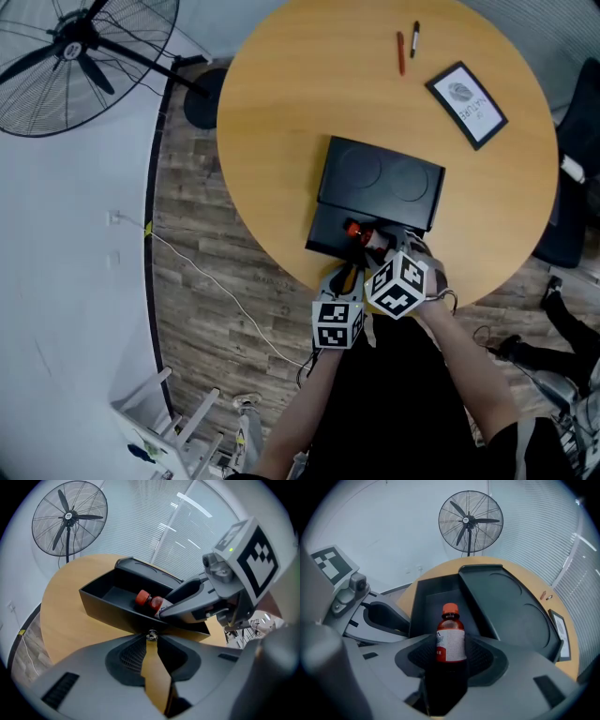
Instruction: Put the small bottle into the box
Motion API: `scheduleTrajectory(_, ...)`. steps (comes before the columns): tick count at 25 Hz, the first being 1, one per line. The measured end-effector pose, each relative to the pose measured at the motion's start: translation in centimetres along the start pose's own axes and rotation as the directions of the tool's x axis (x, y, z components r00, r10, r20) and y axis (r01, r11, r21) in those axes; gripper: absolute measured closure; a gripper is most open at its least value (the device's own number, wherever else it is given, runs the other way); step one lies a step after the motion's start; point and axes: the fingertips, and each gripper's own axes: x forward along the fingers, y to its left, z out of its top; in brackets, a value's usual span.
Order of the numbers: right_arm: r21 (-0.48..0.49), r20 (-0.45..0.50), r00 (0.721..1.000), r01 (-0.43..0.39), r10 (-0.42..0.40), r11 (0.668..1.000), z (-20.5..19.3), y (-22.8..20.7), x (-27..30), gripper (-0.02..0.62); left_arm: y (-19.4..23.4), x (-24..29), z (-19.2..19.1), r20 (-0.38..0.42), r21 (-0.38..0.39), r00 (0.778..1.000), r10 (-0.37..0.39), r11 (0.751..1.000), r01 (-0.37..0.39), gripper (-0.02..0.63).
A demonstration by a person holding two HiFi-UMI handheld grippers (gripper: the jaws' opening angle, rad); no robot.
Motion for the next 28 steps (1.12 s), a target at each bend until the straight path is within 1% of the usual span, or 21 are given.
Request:
scheduleTrajectory(23,-0.007,0.034,0.999,0.022,-0.021,1.000,0.3,-0.4,-0.7,0.390,0.1,0.1,-0.2,-0.004,0.003,1.000,0.014,1.000,-0.014,0.540)
scheduleTrajectory(28,-0.002,0.060,0.998,0.018,-0.018,1.000,0.8,-0.3,-1.6,0.391,0.2,0.1,-0.1,-0.010,0.006,1.000,0.018,1.000,-0.018,0.540)
